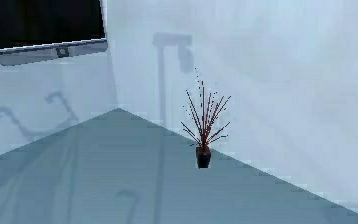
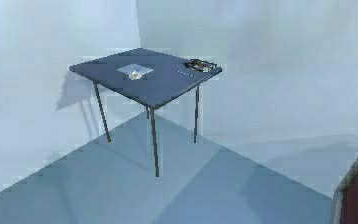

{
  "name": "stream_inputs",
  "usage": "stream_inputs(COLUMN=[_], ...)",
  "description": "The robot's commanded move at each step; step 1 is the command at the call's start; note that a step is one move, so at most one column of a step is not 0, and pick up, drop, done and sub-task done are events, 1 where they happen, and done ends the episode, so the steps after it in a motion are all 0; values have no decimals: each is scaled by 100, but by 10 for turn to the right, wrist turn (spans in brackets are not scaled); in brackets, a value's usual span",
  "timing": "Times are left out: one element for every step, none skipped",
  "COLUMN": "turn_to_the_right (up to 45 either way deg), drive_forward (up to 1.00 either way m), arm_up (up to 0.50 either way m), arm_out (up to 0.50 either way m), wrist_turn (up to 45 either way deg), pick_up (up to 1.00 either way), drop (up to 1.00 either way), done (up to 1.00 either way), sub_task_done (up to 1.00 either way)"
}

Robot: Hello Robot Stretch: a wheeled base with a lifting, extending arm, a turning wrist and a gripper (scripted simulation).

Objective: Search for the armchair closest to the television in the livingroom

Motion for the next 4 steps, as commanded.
stream_inputs(turn_to_the_right=[-30,0,-450,-30], drive_forward=[0,40,0,0], arm_up=[0,0,0,0], arm_out=[0,0,0,0], wrist_turn=[0,0,0,0], pick_up=[0,0,0,0], drop=[0,0,0,0], done=[0,0,0,0], sub_task_done=[0,0,0,0])
